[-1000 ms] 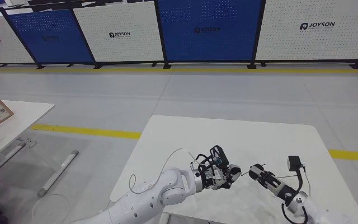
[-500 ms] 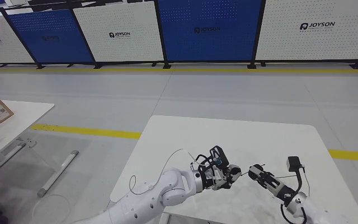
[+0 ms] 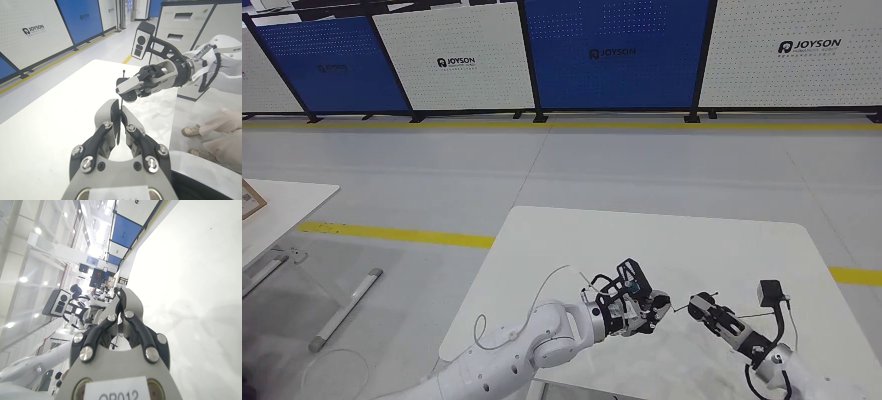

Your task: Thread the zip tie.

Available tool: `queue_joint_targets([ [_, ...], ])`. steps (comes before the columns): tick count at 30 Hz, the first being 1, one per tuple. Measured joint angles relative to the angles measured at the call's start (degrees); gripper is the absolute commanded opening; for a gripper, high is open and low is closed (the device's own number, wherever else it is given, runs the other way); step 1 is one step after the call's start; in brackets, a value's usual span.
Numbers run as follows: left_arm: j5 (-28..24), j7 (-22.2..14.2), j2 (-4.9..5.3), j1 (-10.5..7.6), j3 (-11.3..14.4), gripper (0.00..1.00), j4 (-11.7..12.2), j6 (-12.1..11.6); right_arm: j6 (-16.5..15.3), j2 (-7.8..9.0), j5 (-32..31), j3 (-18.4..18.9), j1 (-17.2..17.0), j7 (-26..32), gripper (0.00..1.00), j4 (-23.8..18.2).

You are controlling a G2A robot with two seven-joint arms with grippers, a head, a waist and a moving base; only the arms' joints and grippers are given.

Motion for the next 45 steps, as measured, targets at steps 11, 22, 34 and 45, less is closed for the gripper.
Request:
queue_joint_targets([
  [11, 1.1, -2.3, -0.23, 0.46, -0.3, 0.35, -0.5, 0.3, 1.4, -0.15, -1.7, -0.3, -0.2, -2.8, 0.00, -1.0],
  [22, -0.9, -4.4, -0.80, 0.72, 0.1, 1.00, -0.7, 2.4, 2.0, -0.57, -3.7, -1.4, -0.6, -7.6, 0.00, -1.3],
  [34, -8.3, -4.8, -1.57, 1.68, 0.0, 1.00, -0.5, 4.5, 2.2, -0.69, -4.7, -1.9, -0.6, -8.6, 0.00, -1.3],
  [45, -9.8, -7.0, -1.93, 0.90, 0.1, 1.00, 0.7, 6.5, 2.4, -0.82, -5.7, -2.5, -0.6, -9.5, 0.00, -1.4],
])
